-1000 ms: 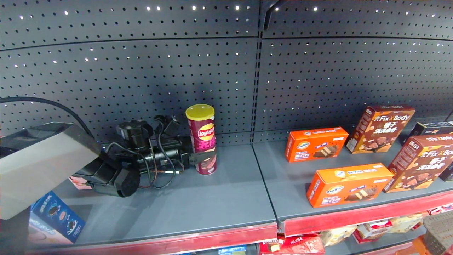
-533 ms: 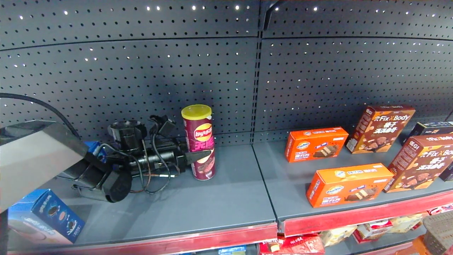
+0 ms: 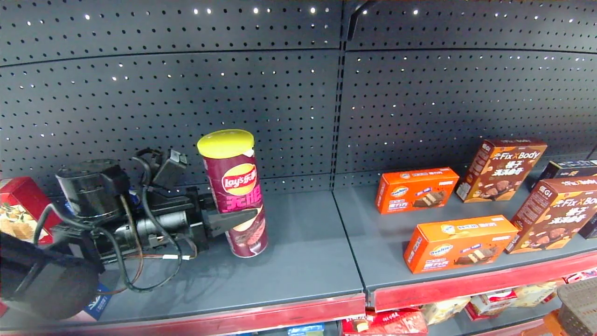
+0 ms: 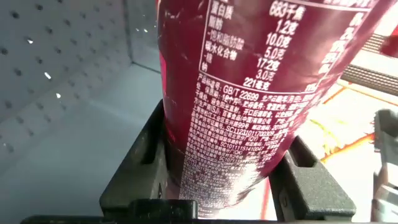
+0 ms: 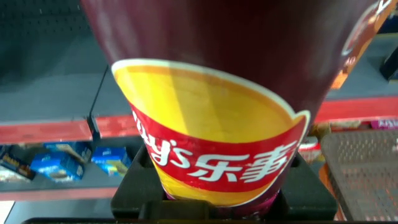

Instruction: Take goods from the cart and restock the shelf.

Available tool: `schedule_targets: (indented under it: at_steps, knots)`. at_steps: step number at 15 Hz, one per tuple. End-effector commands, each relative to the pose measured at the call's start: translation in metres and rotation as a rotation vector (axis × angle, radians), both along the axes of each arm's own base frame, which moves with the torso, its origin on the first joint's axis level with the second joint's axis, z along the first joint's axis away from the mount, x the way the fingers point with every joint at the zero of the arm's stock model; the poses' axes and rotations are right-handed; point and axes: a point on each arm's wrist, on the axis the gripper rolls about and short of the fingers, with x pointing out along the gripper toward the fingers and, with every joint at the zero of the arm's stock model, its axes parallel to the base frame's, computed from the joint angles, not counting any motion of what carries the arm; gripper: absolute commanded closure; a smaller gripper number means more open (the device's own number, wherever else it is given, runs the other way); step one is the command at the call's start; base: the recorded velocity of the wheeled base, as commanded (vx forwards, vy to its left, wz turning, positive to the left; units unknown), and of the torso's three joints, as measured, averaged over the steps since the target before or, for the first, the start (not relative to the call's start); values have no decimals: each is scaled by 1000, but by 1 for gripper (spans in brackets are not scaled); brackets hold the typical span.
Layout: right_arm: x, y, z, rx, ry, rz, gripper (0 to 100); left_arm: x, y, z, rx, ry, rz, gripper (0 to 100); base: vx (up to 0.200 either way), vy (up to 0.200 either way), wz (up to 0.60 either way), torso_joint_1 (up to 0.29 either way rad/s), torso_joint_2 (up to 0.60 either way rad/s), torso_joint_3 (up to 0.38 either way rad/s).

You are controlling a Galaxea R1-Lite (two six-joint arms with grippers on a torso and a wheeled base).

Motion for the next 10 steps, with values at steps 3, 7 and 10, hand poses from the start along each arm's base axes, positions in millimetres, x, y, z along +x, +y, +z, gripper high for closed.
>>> schedule_targets:
  at_steps: [3, 7, 10]
  knots:
    - [-10, -1, 1, 3, -32, 1, 100, -55, 9, -1, 12, 8, 0, 100, 0, 0, 0, 0, 0, 0]
    - [-12, -1, 2, 4, -34, 2, 100, -60, 9, -10, 36, 11, 27, 100, 0, 0, 0, 0, 0, 0]
    - [-12, -1, 2, 4, -34, -2, 100, -51, 8, -21, 44, 55, 27, 100, 0, 0, 0, 0, 0, 0]
